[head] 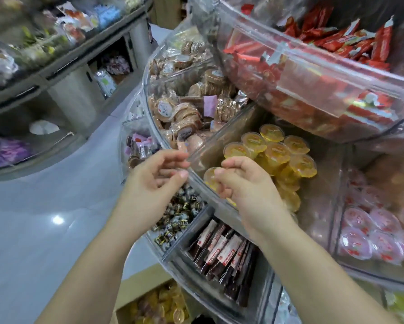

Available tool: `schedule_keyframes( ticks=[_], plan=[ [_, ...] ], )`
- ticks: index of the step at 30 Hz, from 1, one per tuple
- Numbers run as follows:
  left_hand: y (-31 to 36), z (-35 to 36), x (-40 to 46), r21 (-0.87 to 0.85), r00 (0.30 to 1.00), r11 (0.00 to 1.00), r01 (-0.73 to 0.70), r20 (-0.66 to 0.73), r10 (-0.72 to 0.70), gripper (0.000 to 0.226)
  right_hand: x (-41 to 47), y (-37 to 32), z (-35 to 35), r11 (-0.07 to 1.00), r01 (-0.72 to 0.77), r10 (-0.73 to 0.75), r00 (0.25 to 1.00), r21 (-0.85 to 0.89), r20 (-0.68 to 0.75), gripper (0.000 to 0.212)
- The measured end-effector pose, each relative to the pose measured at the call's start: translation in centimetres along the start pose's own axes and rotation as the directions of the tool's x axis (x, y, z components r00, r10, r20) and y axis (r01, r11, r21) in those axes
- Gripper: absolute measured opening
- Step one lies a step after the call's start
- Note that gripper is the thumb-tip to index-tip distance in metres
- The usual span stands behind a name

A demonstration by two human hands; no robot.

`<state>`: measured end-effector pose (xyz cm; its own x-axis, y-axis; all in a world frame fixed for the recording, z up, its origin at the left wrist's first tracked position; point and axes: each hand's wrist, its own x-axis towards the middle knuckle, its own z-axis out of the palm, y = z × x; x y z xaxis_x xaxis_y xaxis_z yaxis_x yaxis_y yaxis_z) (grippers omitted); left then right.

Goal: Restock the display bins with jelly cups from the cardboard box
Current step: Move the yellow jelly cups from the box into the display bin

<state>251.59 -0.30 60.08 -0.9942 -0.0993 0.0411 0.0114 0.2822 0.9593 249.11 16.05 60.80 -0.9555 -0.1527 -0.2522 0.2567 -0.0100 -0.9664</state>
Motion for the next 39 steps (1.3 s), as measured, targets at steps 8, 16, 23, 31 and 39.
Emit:
schedule_keyframes(
  ticks=[8, 16, 23, 31, 39],
  plan=[
    [-19.2, -6.6, -16.2, -0.123, 0.767, 0.85, 0.512, -0.38, -0.517, 0.028, -5.3, 18.0, 14.2, 0.914, -0.115, 0.332, 0.764, -0.389, 0.553, 0.02],
    [-46.0, -0.5, -29.9, -0.104, 0.437, 0.47, 0.877, -0.237, -0.868, 0.016, -4.0, 53.1, 12.7, 0.351, -0.193, 0.778, 0.604, -0.916, 0.171, 0.014],
    [-65.8, 5.8, -30.4, 0.071, 0.362, 0.356, 0.932, -0.124, -0.924, 0.038, 1.3, 72.2, 13.8, 0.072, 0.255, 0.76, 0.612, -0.964, 0.219, 0.036],
    [-75.0, 10.2, -28.9, 0.504, 0.434, 0.334, 0.796, -0.091, -0.896, 0.033, 2.7, 81.4, 14.1, -0.017, 0.452, 0.658, 0.676, -0.892, 0.33, 0.05],
    [-75.4, 11.3, -29.9, 0.522, 0.524, 0.486, 0.701, 0.086, -0.848, 0.041, 2.6, 81.2, 11.4, 0.158, 0.432, 0.547, 0.71, -0.888, 0.443, 0.06]
  ],
)
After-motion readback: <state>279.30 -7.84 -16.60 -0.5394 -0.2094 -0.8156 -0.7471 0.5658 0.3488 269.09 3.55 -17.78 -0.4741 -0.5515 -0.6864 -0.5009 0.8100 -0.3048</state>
